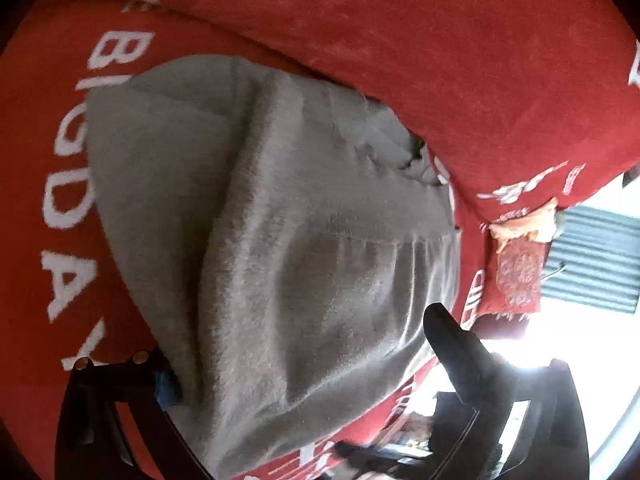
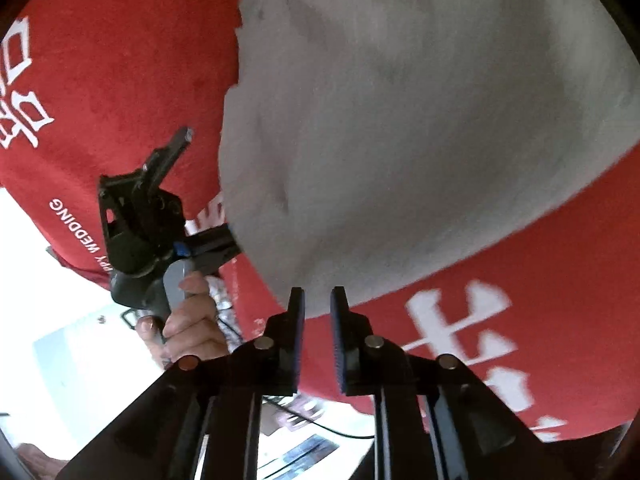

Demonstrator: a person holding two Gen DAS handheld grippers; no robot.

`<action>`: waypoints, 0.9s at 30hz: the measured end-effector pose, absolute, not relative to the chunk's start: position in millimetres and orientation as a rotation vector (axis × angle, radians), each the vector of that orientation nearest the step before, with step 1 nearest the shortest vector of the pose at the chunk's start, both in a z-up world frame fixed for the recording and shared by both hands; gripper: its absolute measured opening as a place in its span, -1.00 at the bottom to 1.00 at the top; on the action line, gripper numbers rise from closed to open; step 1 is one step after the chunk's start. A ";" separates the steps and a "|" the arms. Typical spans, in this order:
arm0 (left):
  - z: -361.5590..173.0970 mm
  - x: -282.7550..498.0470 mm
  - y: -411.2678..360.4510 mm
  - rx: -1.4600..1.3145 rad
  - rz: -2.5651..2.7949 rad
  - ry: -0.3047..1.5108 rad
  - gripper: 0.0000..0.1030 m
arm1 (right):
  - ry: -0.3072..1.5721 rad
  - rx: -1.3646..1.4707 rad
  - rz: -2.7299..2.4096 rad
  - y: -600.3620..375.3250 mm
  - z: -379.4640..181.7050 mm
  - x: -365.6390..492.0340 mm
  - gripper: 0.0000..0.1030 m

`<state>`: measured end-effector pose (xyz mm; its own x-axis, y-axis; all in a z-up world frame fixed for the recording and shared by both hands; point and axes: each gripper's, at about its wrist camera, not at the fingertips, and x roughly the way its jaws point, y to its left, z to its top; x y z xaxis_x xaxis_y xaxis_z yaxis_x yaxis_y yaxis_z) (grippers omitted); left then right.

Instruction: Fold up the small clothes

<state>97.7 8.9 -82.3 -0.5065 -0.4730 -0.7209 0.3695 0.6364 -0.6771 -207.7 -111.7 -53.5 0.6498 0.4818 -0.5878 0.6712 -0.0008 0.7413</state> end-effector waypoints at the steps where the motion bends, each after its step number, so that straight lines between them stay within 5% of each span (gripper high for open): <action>1: -82.7 94.2 4.6 -0.033 -1.016 1.828 0.96 | 0.962 1.606 -0.215 -118.6 -48.3 -205.8 -0.68; 4: -87.4 82.9 -4.9 0.084 -0.981 1.812 0.90 | 0.981 1.442 -0.300 -148.0 -27.2 -201.3 -0.68; 6: -83.5 78.7 -8.2 0.168 -0.950 1.763 0.56 | 1.029 1.332 -0.364 -166.8 -21.9 -193.8 -0.74; 8: -81.1 76.8 -10.3 0.270 -0.913 1.718 -0.32 | 1.080 1.264 -0.398 -177.4 -27.7 -187.9 -0.75; 10: -80.7 81.2 -8.5 0.230 -0.914 1.738 -0.52 | 1.182 1.213 -0.426 -181.0 -49.3 -182.1 -0.87; 21: -5.5 65.2 -35.9 0.108 -1.005 1.641 -0.53 | 1.113 1.403 -0.337 -188.3 -73.2 -198.6 -0.98; 27: 40.6 25.8 -102.2 0.200 -1.097 1.556 -0.53 | 1.030 1.417 -0.326 -209.6 -50.6 -223.3 -0.82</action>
<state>25.8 -102.2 40.6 -0.3227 -0.4261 -0.8452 0.6530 0.5462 -0.5246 -223.3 -209.6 -50.6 0.5556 0.3769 -0.7411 0.7348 0.1947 0.6498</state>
